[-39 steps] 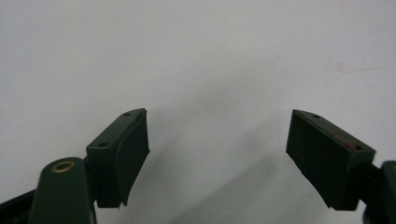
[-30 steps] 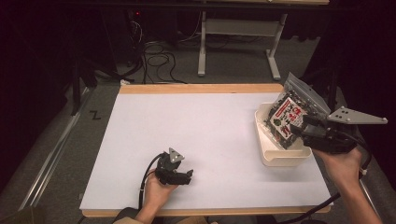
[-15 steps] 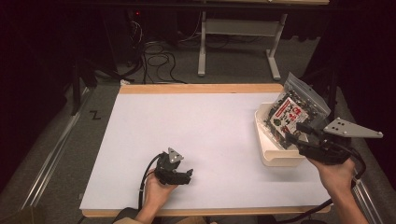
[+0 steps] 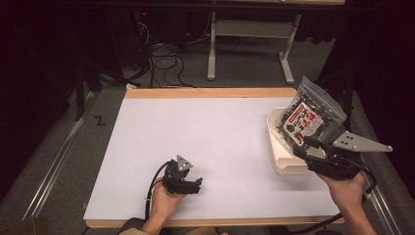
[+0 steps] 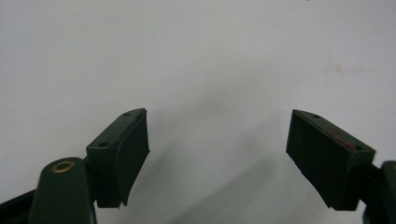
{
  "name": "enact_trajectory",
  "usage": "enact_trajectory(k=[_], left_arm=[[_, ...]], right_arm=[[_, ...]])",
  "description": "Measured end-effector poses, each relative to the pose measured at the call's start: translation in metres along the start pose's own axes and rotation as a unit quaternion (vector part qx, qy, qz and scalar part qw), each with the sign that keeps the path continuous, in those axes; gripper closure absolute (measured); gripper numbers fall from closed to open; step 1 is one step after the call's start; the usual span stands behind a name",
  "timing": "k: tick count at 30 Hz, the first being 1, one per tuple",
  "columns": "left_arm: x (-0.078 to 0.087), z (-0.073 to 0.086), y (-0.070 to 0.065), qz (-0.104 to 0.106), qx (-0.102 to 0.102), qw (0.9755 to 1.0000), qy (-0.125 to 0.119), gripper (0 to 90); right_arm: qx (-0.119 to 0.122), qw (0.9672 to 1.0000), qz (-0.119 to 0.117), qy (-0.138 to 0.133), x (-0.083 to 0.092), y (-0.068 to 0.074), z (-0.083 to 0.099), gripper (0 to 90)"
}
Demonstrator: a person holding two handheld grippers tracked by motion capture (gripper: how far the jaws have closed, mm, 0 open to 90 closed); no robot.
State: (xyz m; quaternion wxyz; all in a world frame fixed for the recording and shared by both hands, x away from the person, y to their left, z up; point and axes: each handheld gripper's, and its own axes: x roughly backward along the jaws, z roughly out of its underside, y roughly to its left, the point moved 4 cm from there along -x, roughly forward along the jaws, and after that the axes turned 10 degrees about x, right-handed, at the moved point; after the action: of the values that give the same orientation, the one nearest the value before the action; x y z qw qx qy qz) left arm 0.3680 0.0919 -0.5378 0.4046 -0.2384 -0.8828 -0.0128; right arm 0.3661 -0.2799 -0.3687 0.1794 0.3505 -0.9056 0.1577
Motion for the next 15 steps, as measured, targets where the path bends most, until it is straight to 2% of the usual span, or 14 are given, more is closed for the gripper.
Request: enact_trajectory(k=[5, 11, 15], left_arm=[[0.0, 0.0, 0.001, 0.0, 0.003, 1.0, -0.002, 21.8], [0.001, 0.0, 0.001, 0.0, 0.004, 1.0, -0.003, 21.8], [0.001, 0.0, 0.002, 0.0, 0.004, 1.0, -0.003, 21.8]], right_arm=[[-0.001, 1.0, -0.007, 0.0, -0.003, 0.004, 0.005, 46.0], [-0.014, 0.9997, -0.018, -0.006, -0.009, 0.009, 0.01, 46.0], [-0.006, 0.9996, -0.026, -0.006, -0.014, 0.015, 0.013, 46.0]])
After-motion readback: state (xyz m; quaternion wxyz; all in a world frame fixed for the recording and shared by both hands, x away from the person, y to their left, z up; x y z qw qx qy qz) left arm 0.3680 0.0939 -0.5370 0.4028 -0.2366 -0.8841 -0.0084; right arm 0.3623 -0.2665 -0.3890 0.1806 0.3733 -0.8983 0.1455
